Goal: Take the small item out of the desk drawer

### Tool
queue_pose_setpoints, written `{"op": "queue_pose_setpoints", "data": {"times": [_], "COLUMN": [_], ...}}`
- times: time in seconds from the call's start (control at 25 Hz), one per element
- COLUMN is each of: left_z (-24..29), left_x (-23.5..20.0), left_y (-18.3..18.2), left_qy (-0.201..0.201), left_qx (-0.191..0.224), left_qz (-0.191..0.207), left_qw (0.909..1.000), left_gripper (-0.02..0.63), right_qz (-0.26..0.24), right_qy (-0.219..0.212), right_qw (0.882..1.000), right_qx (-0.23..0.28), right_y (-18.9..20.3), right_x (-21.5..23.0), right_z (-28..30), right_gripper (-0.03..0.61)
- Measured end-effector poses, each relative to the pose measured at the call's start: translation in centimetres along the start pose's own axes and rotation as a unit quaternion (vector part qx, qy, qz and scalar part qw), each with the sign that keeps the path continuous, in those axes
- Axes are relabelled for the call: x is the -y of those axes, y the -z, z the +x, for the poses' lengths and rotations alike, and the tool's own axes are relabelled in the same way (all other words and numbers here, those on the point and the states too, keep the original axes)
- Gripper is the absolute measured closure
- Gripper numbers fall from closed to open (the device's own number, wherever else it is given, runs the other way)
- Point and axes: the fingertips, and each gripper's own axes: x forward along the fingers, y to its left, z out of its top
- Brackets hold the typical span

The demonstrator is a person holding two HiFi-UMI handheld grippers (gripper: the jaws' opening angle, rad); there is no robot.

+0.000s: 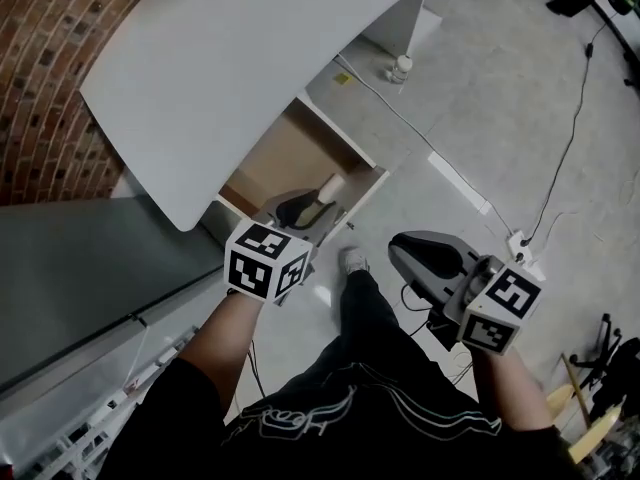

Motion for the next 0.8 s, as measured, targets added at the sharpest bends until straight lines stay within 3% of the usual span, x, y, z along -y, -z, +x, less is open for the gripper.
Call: {"op": "queue_pose_setpoints", "data": {"times": [0.44, 0.8], "left_z": [9.7, 15.5], "left_x": [-6.0, -10.1], "left_y": [5.7, 10.5], "left_qy": [-0.008, -0.009], "left_qx": [-0.090, -0.156], "left_qz": [0.017, 0.028], "left_qw": [0.9957, 0.9874], "left_gripper": [0.394, 0.383], "right_qz": [0.023, 0.052], "right_qy": [0.008, 0.011], "right_qw": [1.000, 0.998], "right_qx": [-0.004, -0.032], "right_y": [2.3, 6.4], "right_x": [5.8, 8.5], "right_z": [1.5, 2.8], "right_gripper": [0.517, 0.517]}}
